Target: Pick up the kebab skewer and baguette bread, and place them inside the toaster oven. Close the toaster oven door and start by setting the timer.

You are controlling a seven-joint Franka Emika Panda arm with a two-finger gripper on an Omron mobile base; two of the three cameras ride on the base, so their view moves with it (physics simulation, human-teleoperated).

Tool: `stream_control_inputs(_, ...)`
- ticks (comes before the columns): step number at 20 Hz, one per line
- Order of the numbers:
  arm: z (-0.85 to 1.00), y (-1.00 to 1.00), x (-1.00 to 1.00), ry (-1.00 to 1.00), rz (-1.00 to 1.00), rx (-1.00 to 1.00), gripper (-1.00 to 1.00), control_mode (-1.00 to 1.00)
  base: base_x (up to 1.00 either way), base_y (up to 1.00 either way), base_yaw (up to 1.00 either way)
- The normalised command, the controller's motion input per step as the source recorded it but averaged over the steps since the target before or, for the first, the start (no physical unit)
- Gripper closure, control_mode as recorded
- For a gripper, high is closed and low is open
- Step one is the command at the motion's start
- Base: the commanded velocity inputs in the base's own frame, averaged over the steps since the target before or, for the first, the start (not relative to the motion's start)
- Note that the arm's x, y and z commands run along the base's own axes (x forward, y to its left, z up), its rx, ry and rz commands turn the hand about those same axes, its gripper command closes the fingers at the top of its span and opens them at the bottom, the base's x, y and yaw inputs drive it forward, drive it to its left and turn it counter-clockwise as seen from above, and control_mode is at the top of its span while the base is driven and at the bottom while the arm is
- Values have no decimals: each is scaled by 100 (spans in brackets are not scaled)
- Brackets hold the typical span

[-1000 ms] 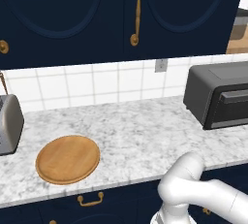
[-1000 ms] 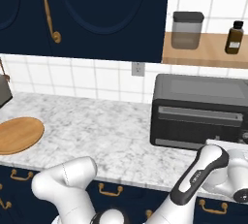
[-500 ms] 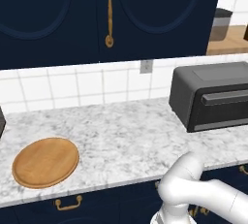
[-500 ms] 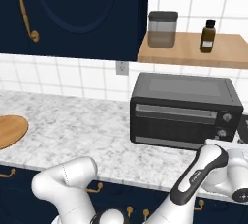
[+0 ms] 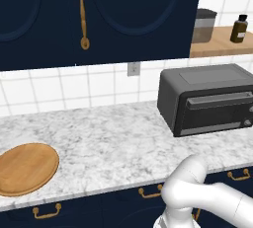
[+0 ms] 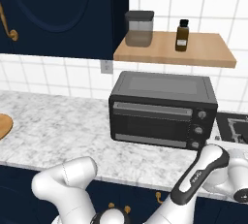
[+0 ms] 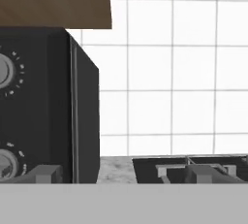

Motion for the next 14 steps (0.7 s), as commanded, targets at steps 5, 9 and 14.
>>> stream_control_inputs(5, 0, 0, 0, 0, 0, 0, -100, 100, 8, -30, -7)
stream_control_inputs(9, 0, 0, 0, 0, 0, 0, -100, 100, 21, -39, -9)
stream_control_inputs(14, 0, 0, 0, 0, 0, 0, -100, 100, 21, -50, 0)
